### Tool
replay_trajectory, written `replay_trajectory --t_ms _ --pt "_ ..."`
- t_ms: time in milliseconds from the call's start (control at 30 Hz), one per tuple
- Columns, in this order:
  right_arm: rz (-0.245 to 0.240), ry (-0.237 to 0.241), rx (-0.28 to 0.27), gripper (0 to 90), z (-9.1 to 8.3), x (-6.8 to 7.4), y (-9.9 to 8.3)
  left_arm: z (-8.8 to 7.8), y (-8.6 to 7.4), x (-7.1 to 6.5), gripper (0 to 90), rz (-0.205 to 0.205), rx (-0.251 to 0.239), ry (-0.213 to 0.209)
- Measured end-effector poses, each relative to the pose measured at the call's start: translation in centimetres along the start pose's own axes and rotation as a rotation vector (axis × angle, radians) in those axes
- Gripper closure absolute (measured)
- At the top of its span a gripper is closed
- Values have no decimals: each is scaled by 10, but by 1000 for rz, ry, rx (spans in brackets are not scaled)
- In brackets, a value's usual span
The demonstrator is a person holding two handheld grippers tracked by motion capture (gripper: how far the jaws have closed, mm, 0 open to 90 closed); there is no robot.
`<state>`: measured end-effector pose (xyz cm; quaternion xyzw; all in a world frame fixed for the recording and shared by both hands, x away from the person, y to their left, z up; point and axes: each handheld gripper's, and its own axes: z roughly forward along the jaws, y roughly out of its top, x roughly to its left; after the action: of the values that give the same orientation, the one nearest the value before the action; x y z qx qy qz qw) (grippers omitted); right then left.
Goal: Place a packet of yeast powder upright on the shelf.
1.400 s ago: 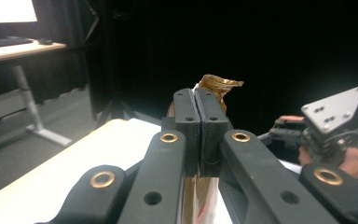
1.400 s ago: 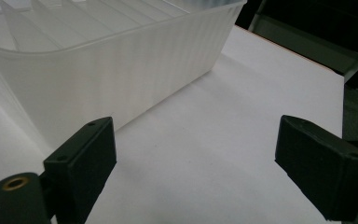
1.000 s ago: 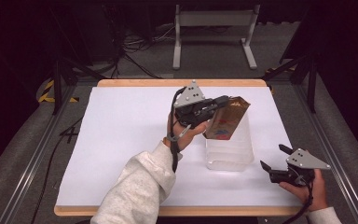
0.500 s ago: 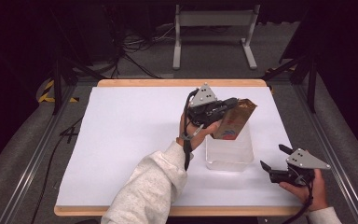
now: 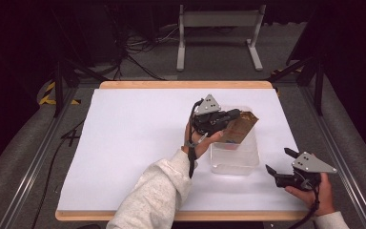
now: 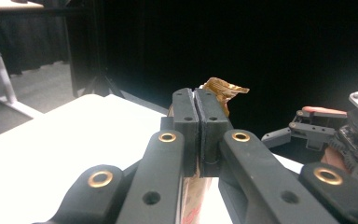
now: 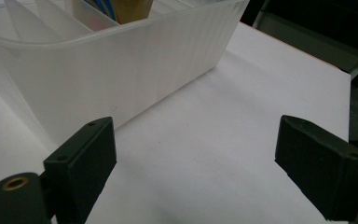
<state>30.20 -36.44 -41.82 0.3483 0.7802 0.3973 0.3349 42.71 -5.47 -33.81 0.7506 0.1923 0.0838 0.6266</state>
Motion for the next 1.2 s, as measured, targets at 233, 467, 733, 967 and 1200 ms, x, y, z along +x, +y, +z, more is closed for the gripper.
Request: replay_trajectory --t_ms 233,467,733,967,1200 --pt "-2 0 2 131 0 0 0 -4 -8 6 887 -11 0 -4" --pt "-5 2 2 131 1 1 1 -12 -14 12 886 -21 -4 1" --pt "-4 2 4 131 1 1 1 -21 -18 17 884 -8 6 23" --pt "-5 6 5 131 1 1 1 -24 -21 21 882 -24 2 9" --pt "-12 5 -9 131 -1 2 2 -24 -21 19 880 -12 4 13"
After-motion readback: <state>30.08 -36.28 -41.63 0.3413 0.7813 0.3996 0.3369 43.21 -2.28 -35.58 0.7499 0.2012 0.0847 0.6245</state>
